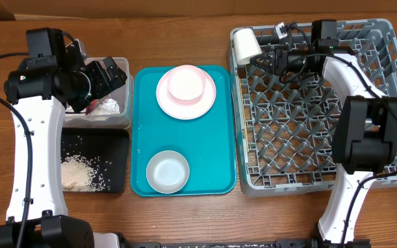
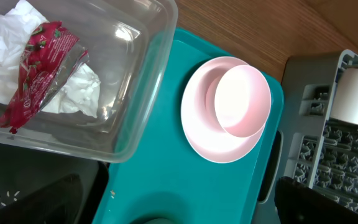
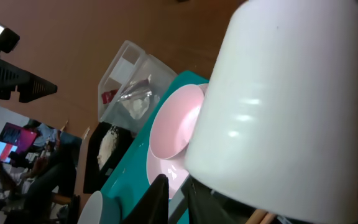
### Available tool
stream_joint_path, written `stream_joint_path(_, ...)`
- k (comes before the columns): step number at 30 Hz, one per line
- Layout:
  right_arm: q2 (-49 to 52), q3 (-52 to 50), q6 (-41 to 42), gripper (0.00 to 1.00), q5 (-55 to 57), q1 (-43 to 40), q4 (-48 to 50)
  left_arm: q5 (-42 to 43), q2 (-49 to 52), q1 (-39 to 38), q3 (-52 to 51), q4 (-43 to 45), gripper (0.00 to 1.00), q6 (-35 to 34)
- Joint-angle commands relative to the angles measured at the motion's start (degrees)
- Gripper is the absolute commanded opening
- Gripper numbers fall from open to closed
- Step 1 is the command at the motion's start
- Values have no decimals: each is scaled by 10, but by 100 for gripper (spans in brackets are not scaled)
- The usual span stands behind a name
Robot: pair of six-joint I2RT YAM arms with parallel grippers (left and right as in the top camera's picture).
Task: Sort waste into correct bins and load items into the dishwasher
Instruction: 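Lower the cup into the rack's top-left corner and open the gripper, then move the right gripper back to the pink bowl on the plate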
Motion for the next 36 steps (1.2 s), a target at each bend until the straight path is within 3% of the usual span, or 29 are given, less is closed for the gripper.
stream_joint_path(1,8,-3,-4,13,8,-1,-8,6,1,2,6,0,100,7)
stream_joint_path(22,-13,25,-1,9,63,-41,-150,6,1,2,6,0,100,7)
stream_joint_path(36,-201,26,62,8,306,-15,-174,6,1,2,6,0,100,7)
